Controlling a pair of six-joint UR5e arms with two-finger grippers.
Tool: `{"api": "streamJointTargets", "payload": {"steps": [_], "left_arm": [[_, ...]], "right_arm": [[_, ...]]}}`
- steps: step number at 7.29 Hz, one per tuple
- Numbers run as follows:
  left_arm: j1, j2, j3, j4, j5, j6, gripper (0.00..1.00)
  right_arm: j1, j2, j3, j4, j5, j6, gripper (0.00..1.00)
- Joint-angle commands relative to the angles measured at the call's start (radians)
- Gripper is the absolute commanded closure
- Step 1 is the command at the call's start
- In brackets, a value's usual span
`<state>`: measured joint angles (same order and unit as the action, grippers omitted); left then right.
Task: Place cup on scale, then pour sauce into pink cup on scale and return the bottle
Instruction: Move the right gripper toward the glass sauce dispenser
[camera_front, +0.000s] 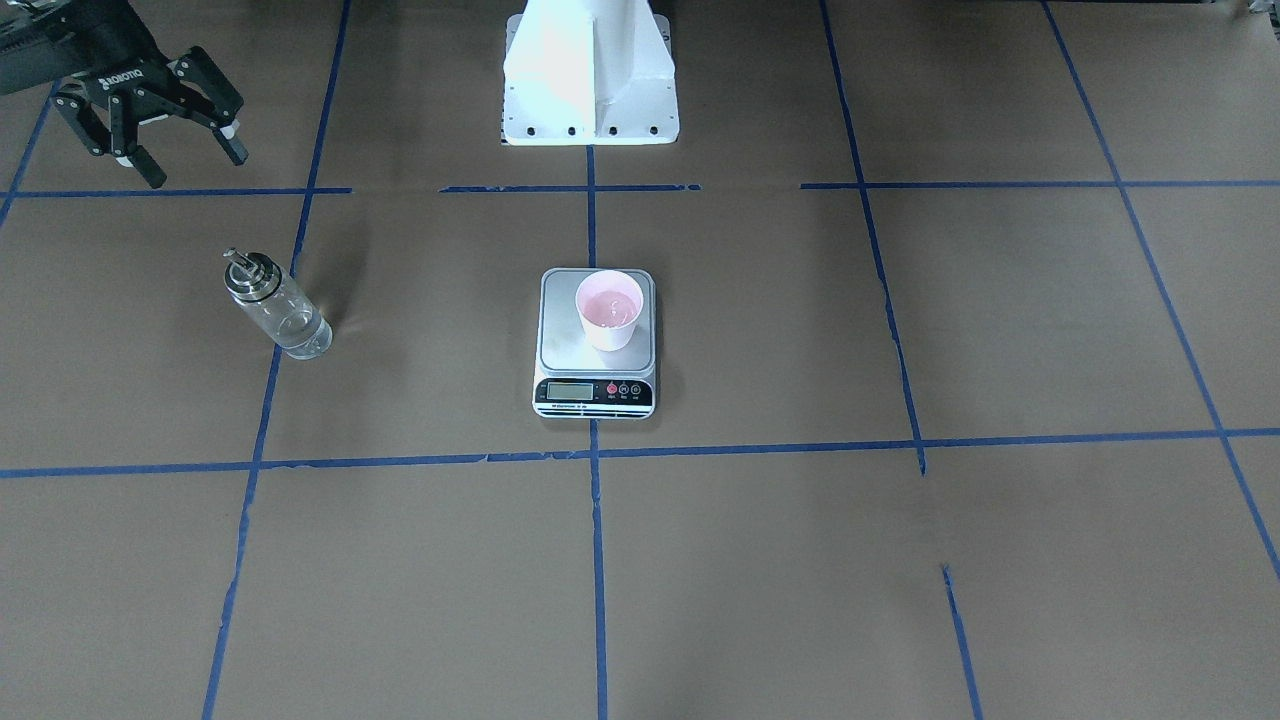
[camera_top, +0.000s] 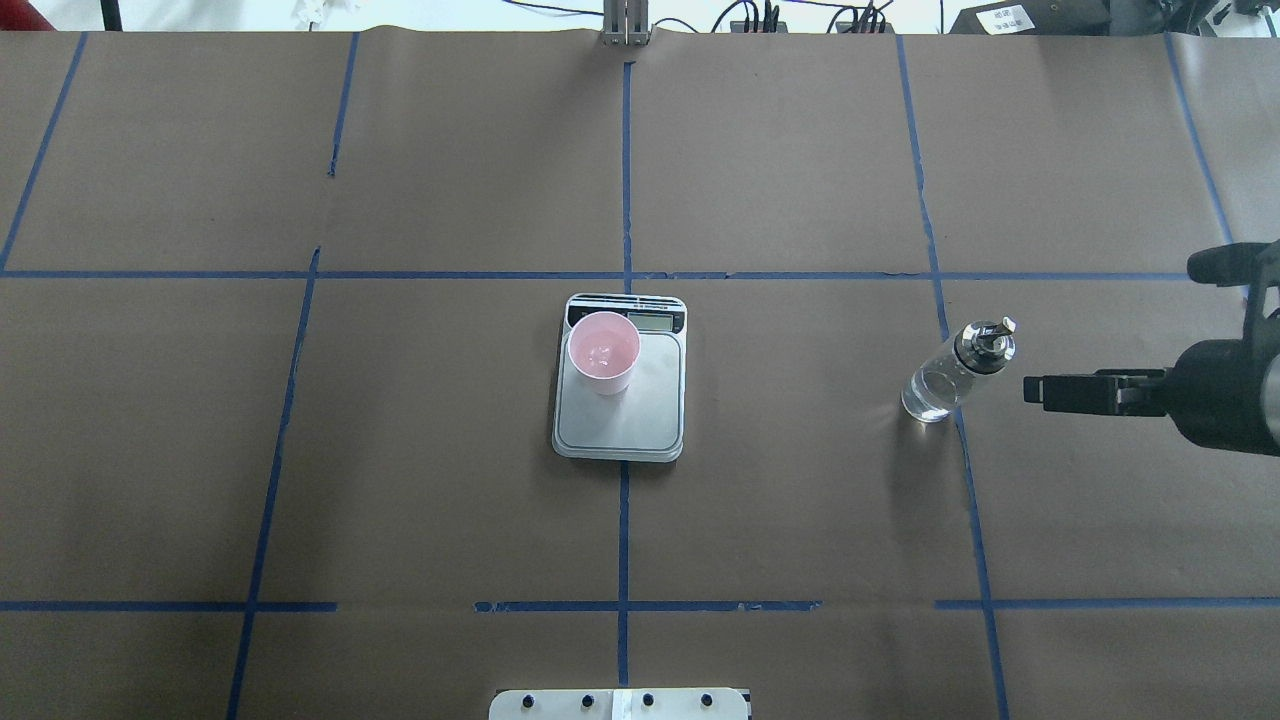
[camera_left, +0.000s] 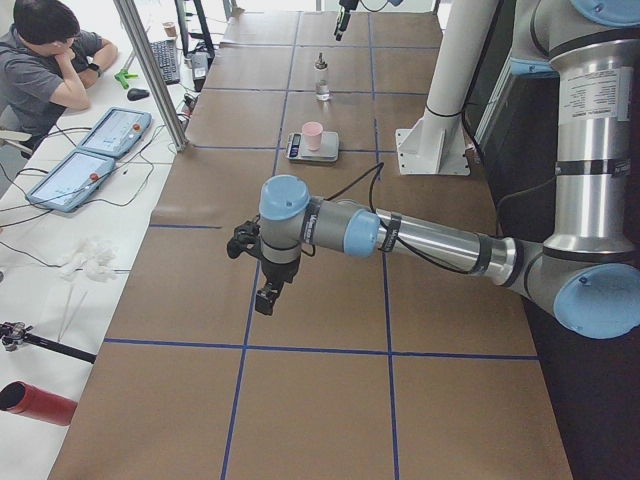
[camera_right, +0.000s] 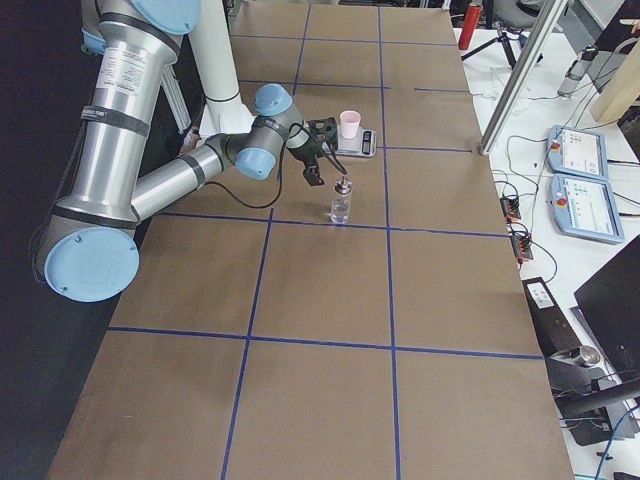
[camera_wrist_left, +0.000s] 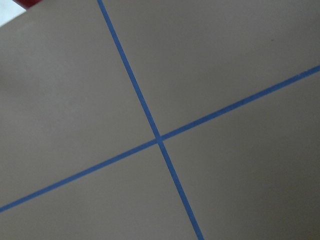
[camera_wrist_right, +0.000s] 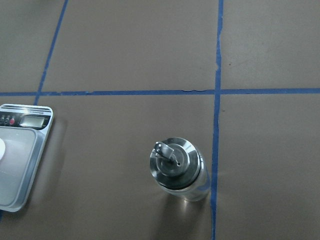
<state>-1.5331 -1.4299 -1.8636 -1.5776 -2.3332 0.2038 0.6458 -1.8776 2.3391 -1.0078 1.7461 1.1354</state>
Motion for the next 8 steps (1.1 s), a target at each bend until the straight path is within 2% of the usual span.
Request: {"api": "streamJointTargets", "payload": {"steps": [1, 2, 3, 4, 5, 8], "left_arm": [[-0.009, 0.045, 0.015, 0.008, -0.093, -0.055, 0.0], [-0.009, 0.042, 0.009, 0.004, -0.098, -0.154, 0.0], [-0.007, 0.04, 0.001, 0.002, -0.094, -0.205, 0.0], [-0.007, 0.04, -0.006, 0.001, -0.094, -0.205, 0.0], [-0.007, 0.039, -0.006, -0.001, -0.094, -0.205, 0.0], [-0.007, 0.04, -0.015, -0.001, -0.092, -0.205, 0.0]], "right_arm": [[-0.221, -0.035, -0.003, 0.008, -0.286, 0.088, 0.0], [-0.292, -0.034, -0.013, 0.009, -0.384, 0.122, 0.0], [-0.348, -0.02, -0.089, 0.047, -0.49, 0.126, 0.0], [-0.357, 0.026, -0.244, 0.205, -0.563, 0.118, 0.0], [-0.362, 0.043, -0.312, 0.256, -0.609, 0.113, 0.0], [-0.364, 0.139, -0.41, 0.255, -0.678, 0.109, 0.0]]}}
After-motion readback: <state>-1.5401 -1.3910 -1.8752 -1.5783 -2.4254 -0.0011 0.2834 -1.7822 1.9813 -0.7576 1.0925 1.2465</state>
